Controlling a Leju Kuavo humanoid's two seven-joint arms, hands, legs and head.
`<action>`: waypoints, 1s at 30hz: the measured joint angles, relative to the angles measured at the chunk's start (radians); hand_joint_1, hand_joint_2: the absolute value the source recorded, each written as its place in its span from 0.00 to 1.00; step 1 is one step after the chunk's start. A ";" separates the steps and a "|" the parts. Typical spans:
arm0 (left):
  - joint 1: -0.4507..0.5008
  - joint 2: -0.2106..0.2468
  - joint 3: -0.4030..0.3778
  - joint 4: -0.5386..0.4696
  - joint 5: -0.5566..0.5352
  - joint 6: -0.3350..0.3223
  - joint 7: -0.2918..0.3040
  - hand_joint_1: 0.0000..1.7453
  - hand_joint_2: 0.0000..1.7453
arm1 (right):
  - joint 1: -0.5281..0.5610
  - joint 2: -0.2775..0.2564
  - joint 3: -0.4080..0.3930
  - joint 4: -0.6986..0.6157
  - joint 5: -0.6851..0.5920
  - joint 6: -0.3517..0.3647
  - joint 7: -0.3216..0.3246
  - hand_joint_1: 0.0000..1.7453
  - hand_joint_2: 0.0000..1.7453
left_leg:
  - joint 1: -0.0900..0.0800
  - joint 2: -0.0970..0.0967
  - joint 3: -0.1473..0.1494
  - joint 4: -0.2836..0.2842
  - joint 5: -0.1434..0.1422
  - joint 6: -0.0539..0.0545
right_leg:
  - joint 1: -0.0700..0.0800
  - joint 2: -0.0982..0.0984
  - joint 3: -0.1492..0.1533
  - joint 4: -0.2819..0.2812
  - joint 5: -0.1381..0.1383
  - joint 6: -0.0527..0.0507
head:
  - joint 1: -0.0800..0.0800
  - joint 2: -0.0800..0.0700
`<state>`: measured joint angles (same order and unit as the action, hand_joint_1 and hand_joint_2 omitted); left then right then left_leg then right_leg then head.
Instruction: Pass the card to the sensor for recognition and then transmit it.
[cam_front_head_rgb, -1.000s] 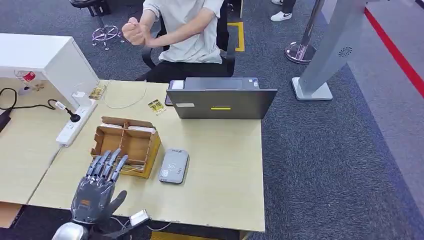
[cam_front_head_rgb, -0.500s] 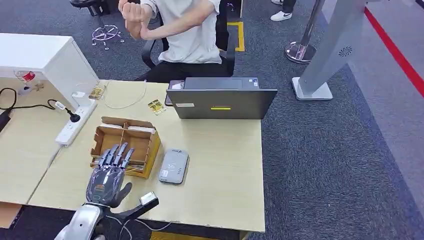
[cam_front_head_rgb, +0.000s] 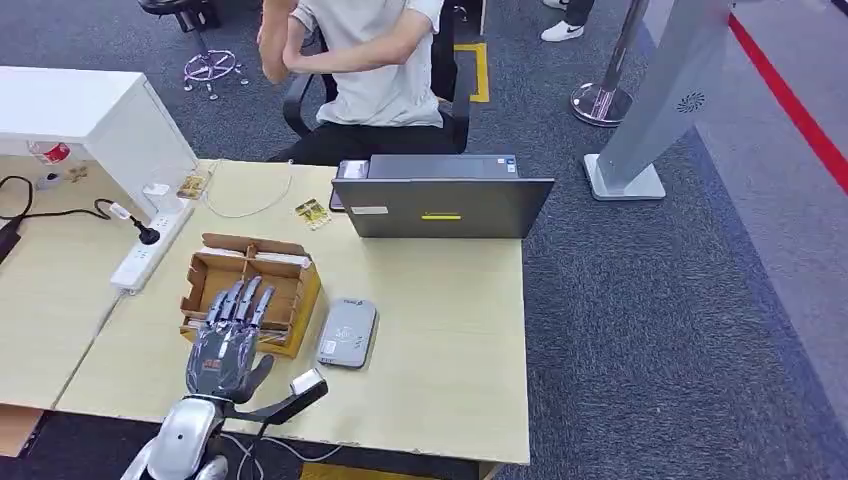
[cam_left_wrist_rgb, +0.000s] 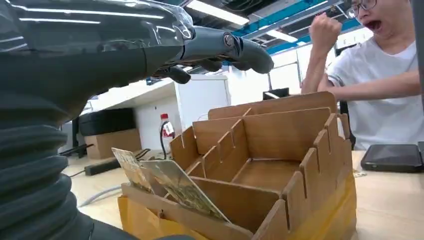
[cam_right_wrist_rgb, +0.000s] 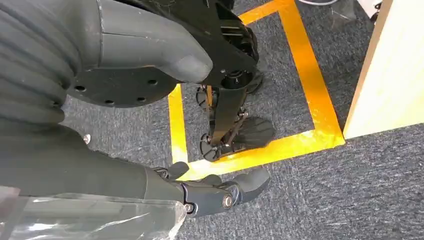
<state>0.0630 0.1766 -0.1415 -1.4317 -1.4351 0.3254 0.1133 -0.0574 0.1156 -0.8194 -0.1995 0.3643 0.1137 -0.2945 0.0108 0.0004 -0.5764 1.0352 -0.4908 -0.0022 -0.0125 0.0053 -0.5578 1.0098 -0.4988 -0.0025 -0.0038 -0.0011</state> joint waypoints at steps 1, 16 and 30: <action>0.000 0.000 0.003 0.000 0.002 0.000 0.001 0.00 1.00 | 0.000 0.000 0.000 0.000 0.000 0.000 0.000 0.00 1.00 | 0.000 0.000 0.000 0.000 0.000 0.000 | 0.000 0.000 0.000 0.000 0.000 0.000 | 0.000 0.000; 0.003 -0.007 0.055 0.000 0.021 -0.011 0.019 0.00 1.00 | 0.000 0.000 -0.001 0.000 0.004 -0.003 0.003 0.00 1.00 | 0.000 0.000 0.000 0.000 0.000 0.000 | 0.000 0.000 0.000 0.000 0.000 0.000 | 0.000 0.000; -0.005 -0.011 0.057 0.024 0.098 -0.141 0.007 1.00 1.00 | 0.000 0.000 -0.009 0.000 0.015 0.002 0.002 0.00 1.00 | 0.000 0.000 0.000 0.000 0.000 0.000 | 0.000 0.000 0.000 0.000 0.000 0.000 | 0.000 0.000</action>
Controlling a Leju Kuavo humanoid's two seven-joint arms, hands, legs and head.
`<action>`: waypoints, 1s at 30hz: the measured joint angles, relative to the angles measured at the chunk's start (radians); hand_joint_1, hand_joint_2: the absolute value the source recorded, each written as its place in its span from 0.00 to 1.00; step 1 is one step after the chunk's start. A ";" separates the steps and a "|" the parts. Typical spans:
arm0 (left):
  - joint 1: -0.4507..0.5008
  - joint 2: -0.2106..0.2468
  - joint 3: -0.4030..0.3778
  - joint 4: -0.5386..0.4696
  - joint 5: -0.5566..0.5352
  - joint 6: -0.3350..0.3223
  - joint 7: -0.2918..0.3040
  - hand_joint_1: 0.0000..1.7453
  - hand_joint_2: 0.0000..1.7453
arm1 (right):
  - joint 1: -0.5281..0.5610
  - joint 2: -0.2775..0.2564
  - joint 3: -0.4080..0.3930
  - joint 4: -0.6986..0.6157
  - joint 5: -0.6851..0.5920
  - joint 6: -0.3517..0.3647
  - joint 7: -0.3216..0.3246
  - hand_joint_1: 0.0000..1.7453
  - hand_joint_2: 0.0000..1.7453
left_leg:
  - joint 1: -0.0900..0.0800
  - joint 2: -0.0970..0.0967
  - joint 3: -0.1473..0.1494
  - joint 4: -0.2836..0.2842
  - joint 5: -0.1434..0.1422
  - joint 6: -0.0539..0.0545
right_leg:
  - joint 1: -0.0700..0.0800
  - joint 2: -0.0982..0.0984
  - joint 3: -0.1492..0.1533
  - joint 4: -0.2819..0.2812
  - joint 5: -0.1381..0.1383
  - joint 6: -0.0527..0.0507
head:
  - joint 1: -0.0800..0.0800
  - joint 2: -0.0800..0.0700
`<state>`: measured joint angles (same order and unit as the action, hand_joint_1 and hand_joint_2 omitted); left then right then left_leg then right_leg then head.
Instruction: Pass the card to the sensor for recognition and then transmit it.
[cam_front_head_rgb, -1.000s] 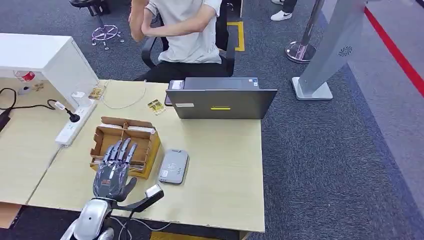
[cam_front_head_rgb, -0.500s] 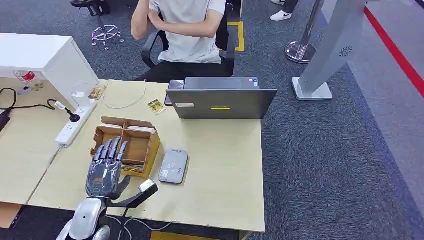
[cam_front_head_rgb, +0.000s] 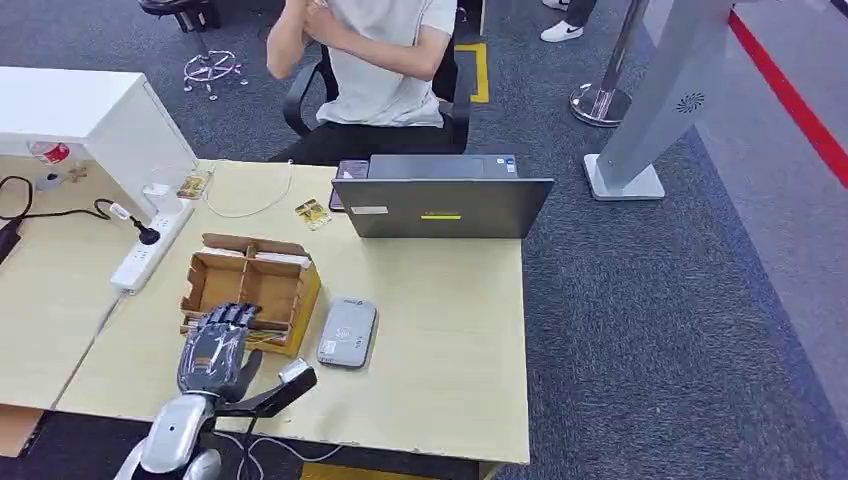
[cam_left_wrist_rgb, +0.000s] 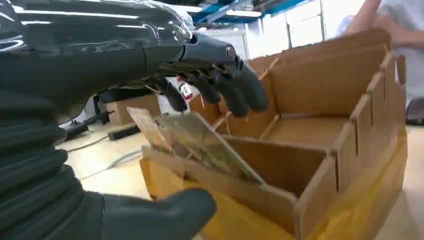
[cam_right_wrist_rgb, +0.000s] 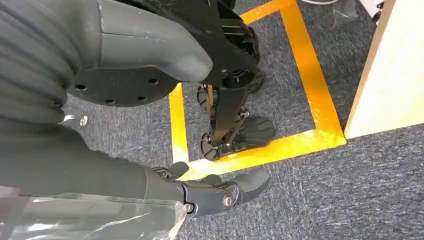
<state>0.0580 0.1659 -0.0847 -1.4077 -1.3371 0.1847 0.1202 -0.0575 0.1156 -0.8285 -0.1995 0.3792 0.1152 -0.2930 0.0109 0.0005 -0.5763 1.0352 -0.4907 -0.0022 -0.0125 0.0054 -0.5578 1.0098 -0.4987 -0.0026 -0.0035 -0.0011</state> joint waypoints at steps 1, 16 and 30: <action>-0.002 0.001 0.000 0.005 0.006 -0.007 0.000 1.00 1.00 | 0.000 0.000 -0.001 0.000 0.001 0.000 0.000 0.00 1.00 | 0.000 0.000 0.000 0.000 0.000 0.000 | 0.000 0.000 0.000 0.000 0.000 0.000 | -0.001 0.000; -0.022 0.004 0.000 0.010 0.055 -0.002 -0.018 1.00 1.00 | 0.000 0.000 -0.019 0.000 0.009 0.000 0.000 0.00 1.00 | 0.000 0.000 0.000 0.000 0.000 0.000 | 0.000 0.000 0.001 0.000 0.000 0.000 | 0.000 0.000; -0.020 0.000 0.005 -0.010 0.069 0.124 -0.071 1.00 1.00 | -0.001 0.000 -0.028 0.000 0.020 -0.001 -0.002 0.00 1.00 | 0.000 0.000 0.000 0.000 0.000 0.000 | 0.000 0.000 0.000 0.000 0.000 0.000 | 0.000 0.000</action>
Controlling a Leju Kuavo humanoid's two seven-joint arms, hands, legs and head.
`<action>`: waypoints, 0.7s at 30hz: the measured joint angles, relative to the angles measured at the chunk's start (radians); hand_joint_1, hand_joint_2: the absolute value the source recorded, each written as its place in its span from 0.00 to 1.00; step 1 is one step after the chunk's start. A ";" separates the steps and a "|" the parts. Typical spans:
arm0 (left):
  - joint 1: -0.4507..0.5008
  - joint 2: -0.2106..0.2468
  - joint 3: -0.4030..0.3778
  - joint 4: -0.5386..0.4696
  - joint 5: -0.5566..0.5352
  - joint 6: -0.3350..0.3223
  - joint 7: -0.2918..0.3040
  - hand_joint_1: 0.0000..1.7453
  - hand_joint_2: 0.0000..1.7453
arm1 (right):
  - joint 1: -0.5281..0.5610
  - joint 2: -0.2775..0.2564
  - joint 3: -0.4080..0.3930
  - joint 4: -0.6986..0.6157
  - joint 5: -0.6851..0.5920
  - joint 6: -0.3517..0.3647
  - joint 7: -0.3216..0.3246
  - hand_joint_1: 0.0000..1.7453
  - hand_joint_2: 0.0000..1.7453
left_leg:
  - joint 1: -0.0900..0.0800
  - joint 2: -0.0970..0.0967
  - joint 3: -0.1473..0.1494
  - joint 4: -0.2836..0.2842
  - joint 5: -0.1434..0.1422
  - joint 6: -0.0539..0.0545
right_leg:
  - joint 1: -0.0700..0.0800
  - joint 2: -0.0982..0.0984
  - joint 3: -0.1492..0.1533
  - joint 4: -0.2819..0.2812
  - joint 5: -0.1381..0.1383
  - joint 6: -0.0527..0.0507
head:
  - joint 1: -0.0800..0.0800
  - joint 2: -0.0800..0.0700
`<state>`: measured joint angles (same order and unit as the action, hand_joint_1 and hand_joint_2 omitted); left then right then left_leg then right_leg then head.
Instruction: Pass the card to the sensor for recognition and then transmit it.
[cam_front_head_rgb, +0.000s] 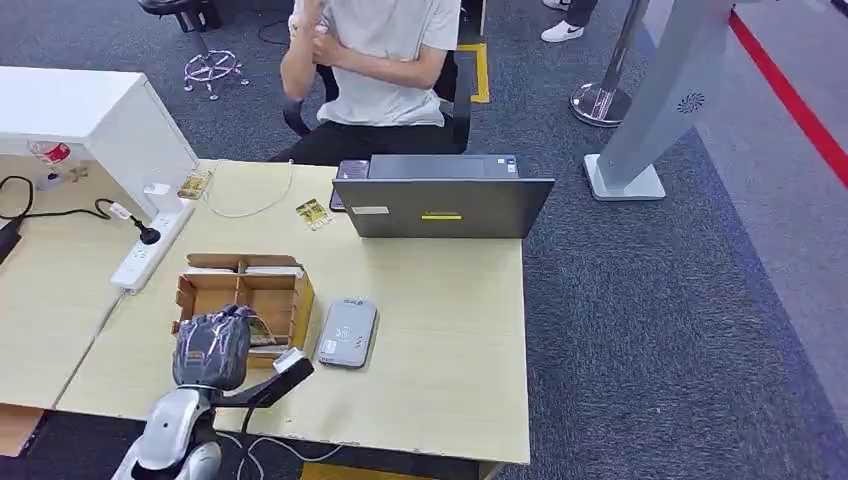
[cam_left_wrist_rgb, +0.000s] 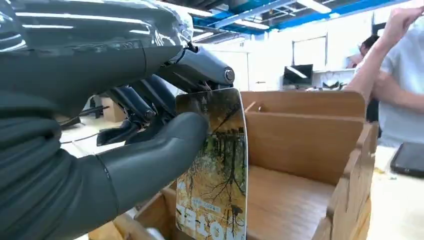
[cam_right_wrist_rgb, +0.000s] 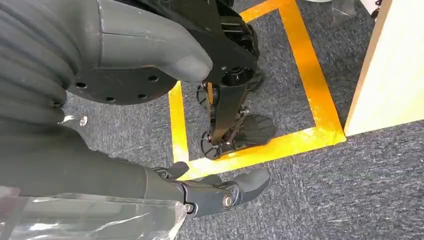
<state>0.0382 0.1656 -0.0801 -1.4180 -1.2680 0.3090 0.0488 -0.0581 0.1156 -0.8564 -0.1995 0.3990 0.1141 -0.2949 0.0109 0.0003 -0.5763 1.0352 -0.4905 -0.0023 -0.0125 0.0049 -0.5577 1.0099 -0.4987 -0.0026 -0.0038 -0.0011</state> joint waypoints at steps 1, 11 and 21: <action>-0.003 0.001 0.000 -0.015 0.003 0.002 -0.008 1.00 1.00 | 0.000 0.000 -0.003 0.000 0.000 0.000 0.000 0.00 1.00 | 0.000 0.000 0.000 0.000 0.000 0.000 | 0.000 0.000 0.000 0.000 0.000 0.000 | 0.000 0.000; -0.241 0.056 0.000 -0.125 -0.076 0.107 -0.022 1.00 1.00 | -0.010 0.000 -0.010 0.000 0.063 0.008 0.004 0.00 1.00 | 0.000 -0.004 -0.001 0.001 0.004 -0.001 | 0.000 -0.003 -0.001 0.000 0.002 -0.001 | 0.000 0.000; -0.805 0.171 -0.002 0.410 -0.243 0.186 0.083 1.00 1.00 | -0.048 0.008 0.018 0.000 0.130 0.013 0.060 0.00 1.00 | 0.000 0.000 -0.003 0.000 0.009 -0.003 | 0.000 0.001 -0.005 0.003 0.008 -0.003 | -0.002 0.000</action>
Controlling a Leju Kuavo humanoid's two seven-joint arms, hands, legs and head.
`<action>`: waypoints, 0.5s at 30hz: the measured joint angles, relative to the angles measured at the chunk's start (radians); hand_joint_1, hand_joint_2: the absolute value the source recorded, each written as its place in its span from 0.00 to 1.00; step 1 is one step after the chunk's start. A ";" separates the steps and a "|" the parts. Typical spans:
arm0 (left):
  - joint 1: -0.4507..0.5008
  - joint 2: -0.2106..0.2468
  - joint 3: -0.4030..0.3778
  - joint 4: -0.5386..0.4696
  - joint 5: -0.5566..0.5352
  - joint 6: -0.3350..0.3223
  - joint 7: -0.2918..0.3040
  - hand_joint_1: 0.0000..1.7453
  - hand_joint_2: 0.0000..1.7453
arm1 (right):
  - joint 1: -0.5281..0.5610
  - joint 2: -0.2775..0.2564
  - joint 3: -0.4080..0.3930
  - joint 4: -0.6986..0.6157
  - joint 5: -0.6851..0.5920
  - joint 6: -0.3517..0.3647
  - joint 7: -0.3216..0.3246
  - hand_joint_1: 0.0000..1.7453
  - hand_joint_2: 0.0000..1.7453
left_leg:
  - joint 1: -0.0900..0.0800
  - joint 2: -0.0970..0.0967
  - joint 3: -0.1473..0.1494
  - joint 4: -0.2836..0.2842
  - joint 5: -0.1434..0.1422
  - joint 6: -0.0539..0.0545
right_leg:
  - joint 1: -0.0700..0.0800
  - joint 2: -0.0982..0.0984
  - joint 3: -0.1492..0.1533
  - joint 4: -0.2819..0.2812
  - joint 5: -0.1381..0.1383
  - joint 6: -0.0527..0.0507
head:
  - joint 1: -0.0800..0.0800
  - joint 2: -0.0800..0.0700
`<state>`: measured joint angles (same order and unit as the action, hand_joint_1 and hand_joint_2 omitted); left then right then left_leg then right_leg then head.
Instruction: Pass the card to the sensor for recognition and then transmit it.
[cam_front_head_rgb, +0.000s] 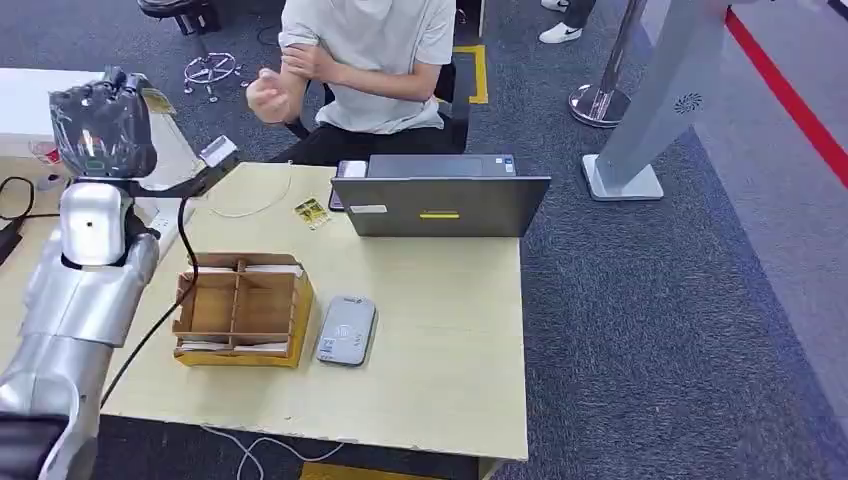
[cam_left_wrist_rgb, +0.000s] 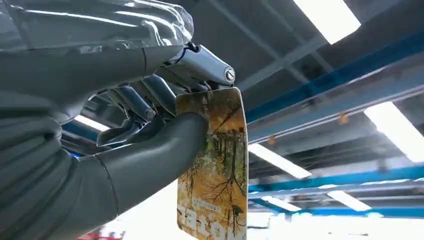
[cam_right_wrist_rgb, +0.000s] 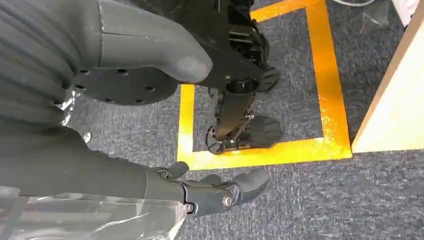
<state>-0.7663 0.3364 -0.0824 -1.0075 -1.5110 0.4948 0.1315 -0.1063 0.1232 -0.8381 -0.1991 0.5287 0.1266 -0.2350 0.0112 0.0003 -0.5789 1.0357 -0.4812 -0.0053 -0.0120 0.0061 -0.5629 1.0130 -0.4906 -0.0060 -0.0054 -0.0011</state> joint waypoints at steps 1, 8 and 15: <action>-0.036 0.005 0.000 0.051 0.000 -0.002 0.007 1.00 1.00 | -0.001 0.000 0.002 0.000 0.002 -0.002 0.003 0.00 1.00 | 0.000 0.000 0.000 0.000 0.000 0.000 | 0.000 0.000 0.000 0.000 0.000 0.000 | 0.000 0.000; -0.156 0.035 0.000 0.287 -0.001 -0.001 0.031 0.00 1.00 | -0.004 0.001 0.007 0.000 0.010 -0.006 0.011 0.00 1.00 | 0.000 0.001 -0.002 0.000 0.000 0.000 | 0.000 0.001 -0.001 0.000 0.000 0.000 | 0.000 0.000; -0.157 0.044 0.000 0.382 0.006 0.016 0.027 0.00 1.00 | -0.005 0.002 0.007 0.000 0.010 -0.003 0.006 0.00 1.00 | 0.000 0.000 -0.003 0.000 0.000 0.000 | 0.000 0.000 -0.002 0.000 0.000 0.000 | 0.001 0.000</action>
<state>-0.9236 0.3807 -0.0828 -0.6253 -1.5046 0.5104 0.1584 -0.1110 0.1247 -0.8312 -0.1987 0.5390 0.1232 -0.2293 0.0111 0.0003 -0.5818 1.0355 -0.4813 -0.0053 -0.0122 0.0062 -0.5645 1.0129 -0.4908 -0.0059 -0.0042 -0.0011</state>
